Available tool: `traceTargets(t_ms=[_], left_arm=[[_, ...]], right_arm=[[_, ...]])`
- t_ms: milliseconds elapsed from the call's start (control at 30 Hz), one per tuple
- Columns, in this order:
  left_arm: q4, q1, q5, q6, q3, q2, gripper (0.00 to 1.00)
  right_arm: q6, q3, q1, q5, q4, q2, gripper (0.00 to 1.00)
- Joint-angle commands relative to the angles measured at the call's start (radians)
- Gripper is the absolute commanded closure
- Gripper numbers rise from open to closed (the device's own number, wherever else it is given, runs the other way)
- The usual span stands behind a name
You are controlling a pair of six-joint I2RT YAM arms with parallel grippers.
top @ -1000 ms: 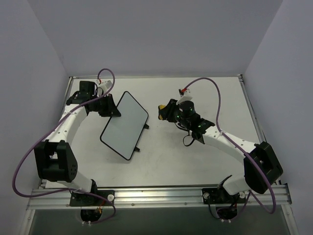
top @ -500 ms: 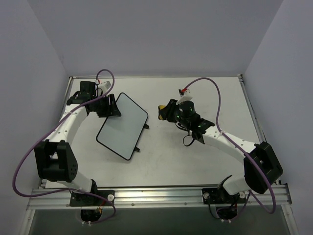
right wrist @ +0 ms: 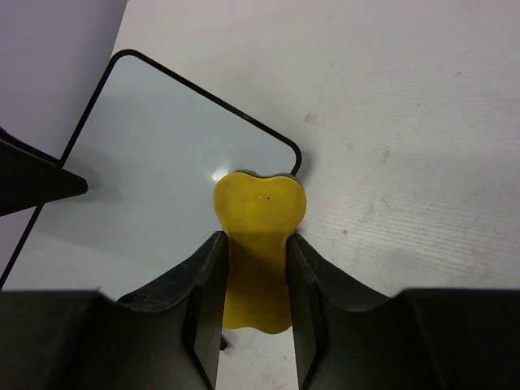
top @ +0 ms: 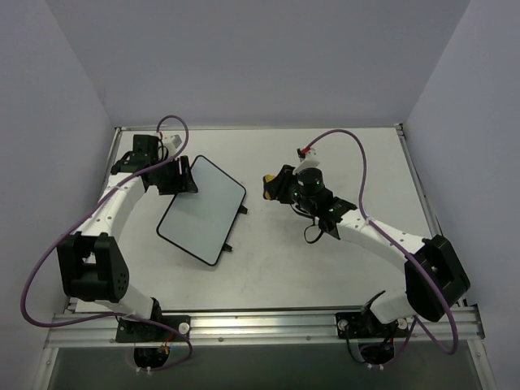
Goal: Erase the whiteboard
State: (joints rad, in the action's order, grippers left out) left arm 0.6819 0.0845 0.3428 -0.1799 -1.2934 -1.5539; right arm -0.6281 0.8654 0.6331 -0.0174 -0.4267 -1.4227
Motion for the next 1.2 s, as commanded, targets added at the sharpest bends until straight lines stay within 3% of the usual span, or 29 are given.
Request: traceTargets(t_ms=[0,400,633,900,1067,1167], left_arm=[[-0.012,0.008,-0.027,-0.009,-0.003,0.044,0.35],[-0.005,0.003,-0.126,-0.029,-0.009,0.057,0.32],[-0.008,-0.055,-0.235,-0.076,-0.032,0.077,0.29],[-0.088,-0.138,-0.266,-0.168,-0.047,0.149,0.27],[-0.173,-0.190,-0.151,-0.240,-0.050,0.166,0.27],[-0.165,-0.192,-0.107,-0.239,-0.079,0.155,0.27]], right_arm=[[-0.004,-0.009,-0.010,-0.009,-0.044,0.002,1.00],[-0.005,-0.020,-0.012,0.010,-0.046,-0.001,1.00],[-0.009,-0.032,-0.035,0.088,0.015,-0.016,1.00],[-0.022,-0.003,-0.208,0.249,0.195,-0.107,0.99],[-0.030,0.050,-0.334,0.280,0.218,-0.244,0.95],[-0.045,0.151,-0.404,0.298,0.290,-0.353,0.98]])
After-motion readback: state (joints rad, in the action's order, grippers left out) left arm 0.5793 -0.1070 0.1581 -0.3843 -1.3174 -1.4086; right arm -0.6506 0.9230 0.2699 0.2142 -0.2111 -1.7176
